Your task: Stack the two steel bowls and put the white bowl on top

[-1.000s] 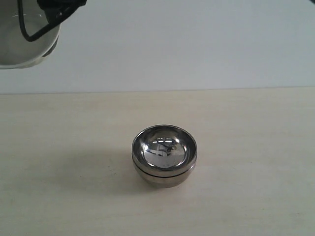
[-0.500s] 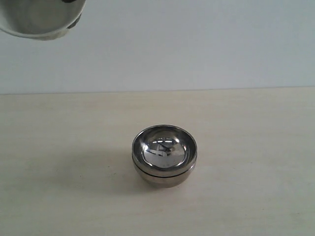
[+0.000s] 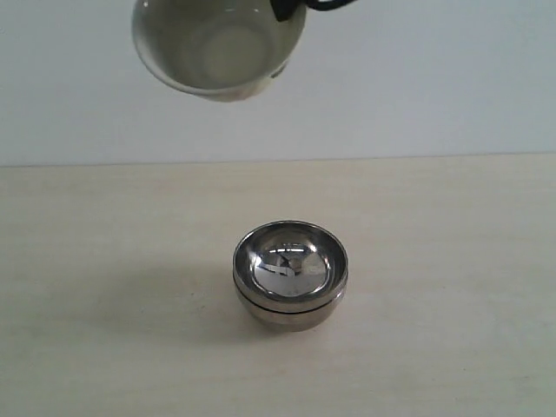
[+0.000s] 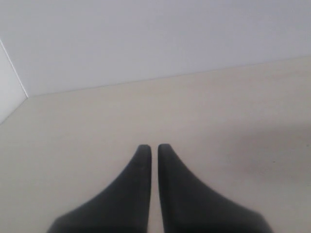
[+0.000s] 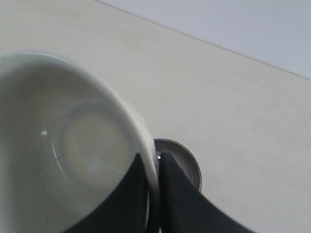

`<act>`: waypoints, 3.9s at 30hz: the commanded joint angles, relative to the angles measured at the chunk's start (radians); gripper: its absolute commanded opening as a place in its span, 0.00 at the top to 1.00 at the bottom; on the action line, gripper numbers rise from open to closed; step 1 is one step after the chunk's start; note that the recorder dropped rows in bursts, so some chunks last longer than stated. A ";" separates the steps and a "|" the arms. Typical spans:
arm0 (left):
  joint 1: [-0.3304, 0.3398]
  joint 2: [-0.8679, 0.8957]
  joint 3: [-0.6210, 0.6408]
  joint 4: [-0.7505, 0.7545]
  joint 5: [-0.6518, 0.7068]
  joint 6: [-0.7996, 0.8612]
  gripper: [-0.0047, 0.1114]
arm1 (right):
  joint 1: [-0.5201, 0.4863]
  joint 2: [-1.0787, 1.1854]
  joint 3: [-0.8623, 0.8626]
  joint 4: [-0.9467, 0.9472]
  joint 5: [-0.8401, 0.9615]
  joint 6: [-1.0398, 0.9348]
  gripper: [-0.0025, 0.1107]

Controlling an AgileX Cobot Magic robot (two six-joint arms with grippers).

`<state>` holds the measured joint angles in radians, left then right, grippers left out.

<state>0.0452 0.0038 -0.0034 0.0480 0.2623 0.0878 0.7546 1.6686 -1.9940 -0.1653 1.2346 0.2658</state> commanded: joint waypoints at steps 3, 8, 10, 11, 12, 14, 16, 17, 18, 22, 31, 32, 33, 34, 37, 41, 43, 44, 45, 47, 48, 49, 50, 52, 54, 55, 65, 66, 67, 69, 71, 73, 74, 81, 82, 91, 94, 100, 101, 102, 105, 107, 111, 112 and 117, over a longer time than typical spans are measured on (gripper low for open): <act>0.002 -0.004 0.003 -0.007 -0.008 -0.010 0.93 | -0.075 -0.097 0.174 0.037 -0.014 -0.047 0.98; 0.002 -0.004 0.003 -0.007 -0.008 -0.010 0.93 | -0.146 -0.102 0.308 0.135 -0.014 -0.105 0.98; 0.002 -0.004 0.003 -0.007 -0.008 -0.010 0.93 | -0.173 -0.102 0.360 0.184 -0.083 -0.128 0.98; 0.002 -0.004 0.003 -0.007 -0.008 -0.010 0.93 | -0.191 -0.102 0.380 0.193 -0.105 -0.132 0.98; 0.002 -0.004 0.003 -0.007 -0.008 -0.010 0.93 | -0.210 -0.102 0.404 0.210 -0.127 -0.145 0.98; 0.002 -0.004 0.003 -0.007 -0.008 -0.010 0.93 | -0.249 -0.102 0.449 0.265 -0.167 -0.181 0.98; 0.002 -0.004 0.003 -0.007 -0.008 -0.010 0.93 | -0.289 -0.100 0.491 0.313 -0.200 -0.227 0.98; 0.002 -0.004 0.003 -0.007 -0.008 -0.010 0.93 | -0.304 -0.100 0.511 0.317 -0.222 -0.230 0.98; 0.002 -0.004 0.003 -0.007 -0.008 -0.010 0.93 | -0.314 -0.100 0.528 0.315 -0.236 -0.230 0.98; 0.002 -0.004 0.003 -0.007 -0.008 -0.010 0.93 | -0.336 -0.068 0.551 0.339 -0.263 -0.227 0.98; 0.002 -0.004 0.003 -0.007 -0.008 -0.010 0.93 | -0.339 0.091 0.551 0.529 -0.332 -0.278 0.98; 0.002 -0.004 0.003 -0.007 -0.008 -0.010 0.93 | -0.339 0.107 0.551 0.545 -0.340 -0.287 0.98; 0.002 -0.004 0.003 -0.007 -0.008 -0.010 0.93 | -0.339 0.116 0.551 0.566 -0.347 -0.306 0.98; 0.002 -0.004 0.003 -0.007 -0.008 -0.010 0.93 | -0.339 0.135 0.551 0.588 -0.357 -0.323 0.98; 0.002 -0.004 0.003 -0.007 -0.008 -0.010 0.93 | -0.339 0.161 0.551 0.634 -0.375 -0.356 0.98; 0.002 -0.004 0.003 -0.007 -0.008 -0.010 0.93 | -0.342 0.199 0.551 0.632 -0.403 -0.356 0.98; 0.002 -0.004 0.003 -0.007 -0.008 -0.010 0.93 | -0.349 0.213 0.551 0.635 -0.408 -0.356 0.98; 0.002 -0.004 0.003 -0.007 -0.008 -0.010 0.93 | -0.357 0.218 0.551 0.635 -0.408 -0.358 0.98; 0.002 -0.004 0.003 -0.007 -0.008 -0.010 0.93 | -0.365 0.225 0.551 0.639 -0.405 -0.363 0.98; 0.002 -0.004 0.003 -0.007 -0.008 -0.010 0.93 | -0.377 0.231 0.551 0.653 -0.401 -0.384 0.98; 0.002 -0.004 0.003 -0.007 -0.008 -0.010 0.93 | -0.377 0.233 0.551 0.657 -0.401 -0.391 0.98; 0.002 -0.004 0.003 -0.007 -0.008 -0.010 0.93 | -0.377 0.236 0.551 0.660 -0.401 -0.400 0.98; 0.002 -0.004 0.003 -0.007 -0.008 -0.010 0.93 | -0.377 0.237 0.551 0.661 -0.401 -0.405 0.98; 0.002 -0.004 0.003 -0.007 -0.008 -0.010 0.93 | -0.377 0.242 0.551 0.667 -0.408 -0.407 0.98; 0.002 -0.004 0.003 -0.007 -0.008 -0.010 0.93 | -0.377 0.249 0.551 0.667 -0.408 -0.407 0.98; 0.002 -0.004 0.003 -0.007 -0.008 -0.010 0.93 | -0.377 0.254 0.551 0.667 -0.408 -0.409 0.98; 0.002 -0.004 0.003 -0.007 -0.008 -0.010 0.93 | -0.377 0.287 0.551 0.667 -0.409 -0.430 0.98; 0.002 -0.004 0.003 -0.007 -0.008 -0.010 0.93 | -0.377 0.287 0.551 0.667 -0.410 -0.430 0.98; 0.002 -0.004 0.003 -0.007 -0.008 -0.010 0.93 | -0.377 0.287 0.551 0.667 -0.410 -0.430 0.98; 0.002 -0.004 0.003 -0.007 -0.008 -0.010 0.93 | -0.377 0.287 0.551 0.663 -0.410 -0.432 0.98; 0.002 -0.004 0.003 -0.007 -0.008 -0.010 0.93 | -0.377 0.287 0.551 0.664 -0.408 -0.432 0.98; 0.002 -0.004 0.003 -0.007 -0.008 -0.010 0.93 | -0.377 0.287 0.551 0.664 -0.408 -0.432 0.98; 0.002 -0.004 0.003 -0.007 -0.008 -0.010 0.93 | -0.377 0.287 0.551 0.664 -0.408 -0.432 0.98; 0.002 -0.004 0.003 -0.007 -0.008 -0.010 0.93 | -0.377 0.287 0.551 0.652 -0.395 -0.428 0.98; 0.002 -0.004 0.003 -0.007 -0.008 -0.010 0.93 | -0.377 0.287 0.551 0.652 -0.392 -0.428 0.98; 0.002 -0.004 0.003 -0.007 -0.008 -0.010 0.93 | -0.377 0.287 0.551 0.646 -0.400 -0.417 0.98; 0.002 -0.004 0.003 -0.007 -0.008 -0.010 0.93 | -0.377 0.287 0.551 0.646 -0.400 -0.417 0.98; 0.002 -0.004 0.003 -0.007 -0.008 -0.010 0.93 | -0.377 0.287 0.551 0.648 -0.391 -0.428 0.98; 0.002 -0.004 0.003 -0.007 -0.008 -0.010 0.93 | -0.377 0.287 0.551 0.648 -0.391 -0.428 0.98; 0.002 -0.004 0.003 -0.007 -0.008 -0.010 0.93 | -0.377 0.287 0.551 0.652 -0.389 -0.431 0.98; 0.002 -0.004 0.003 -0.007 -0.008 -0.010 0.93 | -0.377 0.287 0.551 0.654 -0.389 -0.433 0.98; 0.002 -0.004 0.003 -0.007 -0.008 -0.010 0.93 | -0.377 0.287 0.551 0.657 -0.387 -0.433 0.97; 0.002 -0.004 0.003 -0.007 -0.008 -0.010 0.93 | -0.377 0.287 0.551 0.661 -0.395 -0.433 0.84; 0.002 -0.004 0.003 -0.007 -0.008 -0.010 0.93 | -0.377 0.287 0.551 0.661 -0.395 -0.433 0.80; 0.002 -0.004 0.003 -0.007 -0.008 -0.010 0.93 | -0.377 0.287 0.551 0.664 -0.397 -0.433 0.61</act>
<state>0.0452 0.0038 -0.0034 0.0480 0.2623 0.0878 0.3812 1.9610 -1.4445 0.4969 0.8416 -0.1570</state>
